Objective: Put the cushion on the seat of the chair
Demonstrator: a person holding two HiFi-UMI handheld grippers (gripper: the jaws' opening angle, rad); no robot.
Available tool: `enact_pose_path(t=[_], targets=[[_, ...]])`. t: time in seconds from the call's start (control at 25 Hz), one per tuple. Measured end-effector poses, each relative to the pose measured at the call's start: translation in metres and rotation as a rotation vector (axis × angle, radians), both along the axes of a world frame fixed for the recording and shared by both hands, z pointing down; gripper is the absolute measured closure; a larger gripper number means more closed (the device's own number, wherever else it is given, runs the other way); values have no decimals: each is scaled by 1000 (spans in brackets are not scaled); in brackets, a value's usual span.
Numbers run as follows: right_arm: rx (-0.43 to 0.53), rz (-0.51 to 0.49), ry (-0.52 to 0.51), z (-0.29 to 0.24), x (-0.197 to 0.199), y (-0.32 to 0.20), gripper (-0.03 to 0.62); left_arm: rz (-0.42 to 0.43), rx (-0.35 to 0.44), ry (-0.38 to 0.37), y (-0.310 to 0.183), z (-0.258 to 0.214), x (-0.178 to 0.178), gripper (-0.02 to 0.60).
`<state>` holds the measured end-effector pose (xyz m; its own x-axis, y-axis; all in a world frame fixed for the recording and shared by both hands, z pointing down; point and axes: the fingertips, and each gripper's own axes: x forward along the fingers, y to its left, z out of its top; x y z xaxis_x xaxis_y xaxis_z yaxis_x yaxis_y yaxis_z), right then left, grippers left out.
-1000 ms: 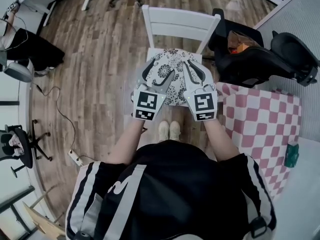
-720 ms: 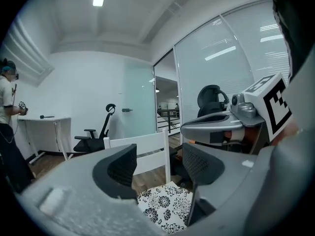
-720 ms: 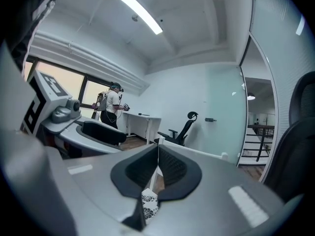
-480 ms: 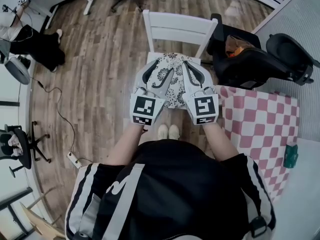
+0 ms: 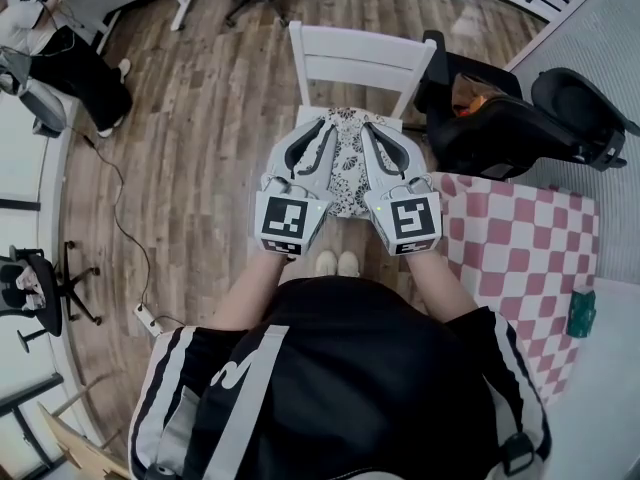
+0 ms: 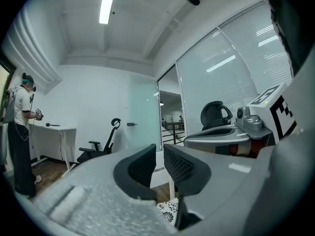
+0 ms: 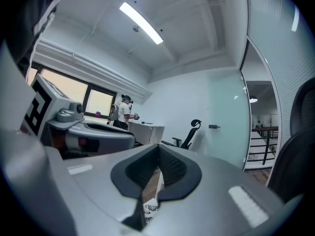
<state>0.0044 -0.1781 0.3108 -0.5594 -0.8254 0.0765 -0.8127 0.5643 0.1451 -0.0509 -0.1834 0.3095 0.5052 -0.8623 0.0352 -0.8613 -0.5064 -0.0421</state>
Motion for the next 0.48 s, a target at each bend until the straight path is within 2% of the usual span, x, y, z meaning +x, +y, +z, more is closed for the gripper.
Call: enact_pose_path(t=[0.28,0.48], targets=[[7,8,-16,-12,1,1,595,-5,25,5,0,-9,0,579],[12,-3,-47,-12,0,1,595,0,40,6,1,-11,-1,581]])
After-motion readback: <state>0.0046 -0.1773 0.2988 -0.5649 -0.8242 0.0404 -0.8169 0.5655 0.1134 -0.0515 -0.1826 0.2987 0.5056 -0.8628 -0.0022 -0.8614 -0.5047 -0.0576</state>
